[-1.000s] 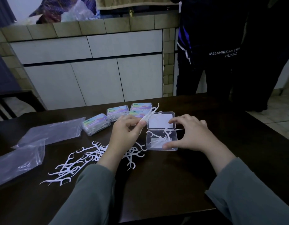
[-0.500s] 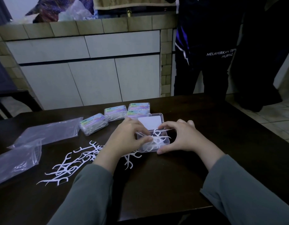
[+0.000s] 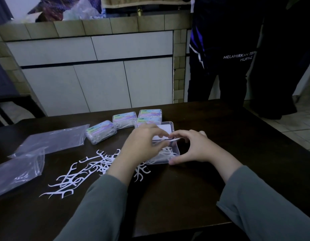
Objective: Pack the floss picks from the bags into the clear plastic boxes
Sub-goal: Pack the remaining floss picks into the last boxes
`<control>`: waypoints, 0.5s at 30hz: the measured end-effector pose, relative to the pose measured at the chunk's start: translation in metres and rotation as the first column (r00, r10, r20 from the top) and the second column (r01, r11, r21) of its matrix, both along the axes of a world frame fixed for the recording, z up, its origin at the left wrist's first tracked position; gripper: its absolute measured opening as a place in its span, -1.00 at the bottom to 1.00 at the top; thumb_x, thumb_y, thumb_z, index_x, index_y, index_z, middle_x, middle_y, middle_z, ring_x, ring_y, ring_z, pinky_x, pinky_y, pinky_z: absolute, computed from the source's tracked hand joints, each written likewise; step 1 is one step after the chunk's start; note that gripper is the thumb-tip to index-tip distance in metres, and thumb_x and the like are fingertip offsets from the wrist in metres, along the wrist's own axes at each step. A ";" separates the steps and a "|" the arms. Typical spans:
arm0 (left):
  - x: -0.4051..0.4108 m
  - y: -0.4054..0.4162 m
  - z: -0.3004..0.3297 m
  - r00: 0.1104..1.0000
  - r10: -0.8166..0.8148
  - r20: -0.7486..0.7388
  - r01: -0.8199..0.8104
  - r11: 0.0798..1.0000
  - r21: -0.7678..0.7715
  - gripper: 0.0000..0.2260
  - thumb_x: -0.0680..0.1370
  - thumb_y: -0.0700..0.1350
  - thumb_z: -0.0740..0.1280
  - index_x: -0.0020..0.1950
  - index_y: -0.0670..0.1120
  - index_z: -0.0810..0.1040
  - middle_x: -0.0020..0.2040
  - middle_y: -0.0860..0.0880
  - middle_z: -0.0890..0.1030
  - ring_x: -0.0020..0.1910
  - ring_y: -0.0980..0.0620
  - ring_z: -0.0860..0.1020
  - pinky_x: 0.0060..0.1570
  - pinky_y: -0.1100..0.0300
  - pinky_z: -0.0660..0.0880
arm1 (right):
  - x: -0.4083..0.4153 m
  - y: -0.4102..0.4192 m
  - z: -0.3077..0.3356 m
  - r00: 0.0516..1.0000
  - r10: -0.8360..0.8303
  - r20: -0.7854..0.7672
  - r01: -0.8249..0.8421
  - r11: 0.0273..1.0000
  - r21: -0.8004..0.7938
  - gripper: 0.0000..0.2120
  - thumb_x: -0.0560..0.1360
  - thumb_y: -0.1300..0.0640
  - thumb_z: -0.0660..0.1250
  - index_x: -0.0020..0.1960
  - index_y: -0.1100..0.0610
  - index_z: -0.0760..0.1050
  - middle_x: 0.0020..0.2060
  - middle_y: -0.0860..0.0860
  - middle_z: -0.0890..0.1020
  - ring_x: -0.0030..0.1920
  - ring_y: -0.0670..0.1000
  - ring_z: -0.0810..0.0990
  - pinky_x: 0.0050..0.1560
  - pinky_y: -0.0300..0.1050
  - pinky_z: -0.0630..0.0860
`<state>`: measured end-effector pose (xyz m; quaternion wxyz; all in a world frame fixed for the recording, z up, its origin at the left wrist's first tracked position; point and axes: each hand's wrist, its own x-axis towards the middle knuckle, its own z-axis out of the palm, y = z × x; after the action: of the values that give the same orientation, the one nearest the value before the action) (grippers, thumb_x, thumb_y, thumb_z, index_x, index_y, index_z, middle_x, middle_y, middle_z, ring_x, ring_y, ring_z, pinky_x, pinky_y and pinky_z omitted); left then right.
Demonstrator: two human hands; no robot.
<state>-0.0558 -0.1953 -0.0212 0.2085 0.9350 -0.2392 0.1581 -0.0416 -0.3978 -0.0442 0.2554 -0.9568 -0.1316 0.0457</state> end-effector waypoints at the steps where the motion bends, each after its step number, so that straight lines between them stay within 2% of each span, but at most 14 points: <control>1: 0.001 -0.007 -0.001 1.000 0.013 0.021 -0.014 1.000 0.024 -0.74 0.50 0.16 0.36 0.16 0.17 0.60 0.02 0.16 0.55 0.05 0.15 0.41 0.01 0.19 0.41 | 0.000 0.000 0.000 1.000 -0.005 -0.002 0.005 1.000 -0.001 -0.13 0.04 -0.47 0.47 0.30 -0.39 0.29 0.20 -0.17 0.40 0.24 0.01 0.27 0.23 0.05 0.40; 5: 0.006 -0.024 0.001 0.992 0.127 0.012 -0.127 0.979 0.158 -0.72 0.52 0.19 0.32 0.20 0.20 0.58 0.03 0.09 0.58 0.07 0.07 0.43 -0.06 0.18 0.38 | 0.000 0.000 -0.002 1.000 -0.003 -0.012 0.003 1.000 0.001 -0.11 0.03 -0.48 0.47 0.31 -0.38 0.29 0.24 -0.17 0.40 0.27 0.01 0.25 0.26 0.04 0.37; 9: 0.008 -0.020 -0.004 0.992 0.129 0.003 -0.128 0.988 0.083 -0.80 0.53 0.06 0.34 0.13 0.15 0.62 -0.03 0.12 0.60 0.04 0.09 0.42 -0.13 0.21 0.31 | 0.001 0.001 -0.001 0.999 0.039 0.014 -0.039 0.998 0.047 -0.23 0.04 -0.47 0.48 0.19 -0.44 0.27 0.15 -0.28 0.48 0.24 -0.05 0.32 0.24 -0.03 0.30; 12: 0.008 -0.013 -0.006 0.994 0.102 -0.039 -0.101 0.994 0.039 -0.81 0.51 -0.04 0.32 0.10 0.11 0.61 -0.07 0.11 0.57 0.02 0.11 0.39 -0.13 0.20 0.34 | 0.000 0.001 0.000 0.998 0.058 0.037 -0.061 0.996 0.071 -0.24 0.11 -0.41 0.51 0.22 -0.37 0.28 0.00 -0.34 0.54 0.19 -0.14 0.38 0.24 -0.05 0.23; 15: 0.009 -0.008 -0.005 0.993 0.063 -0.099 -0.073 0.993 -0.097 -0.86 0.49 -0.09 0.32 0.01 0.08 0.60 -0.08 0.13 0.56 0.02 0.12 0.41 -0.08 0.17 0.41 | -0.002 0.002 0.002 0.997 0.061 0.050 -0.065 0.995 0.082 -0.23 0.13 -0.38 0.52 0.27 -0.30 0.32 -0.01 -0.33 0.55 0.16 -0.16 0.40 0.27 -0.02 0.23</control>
<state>-0.0471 -0.2031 -0.0264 0.2609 0.9375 -0.1888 0.1321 -0.0438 -0.3962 -0.0426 0.2903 -0.9414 -0.1697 0.0256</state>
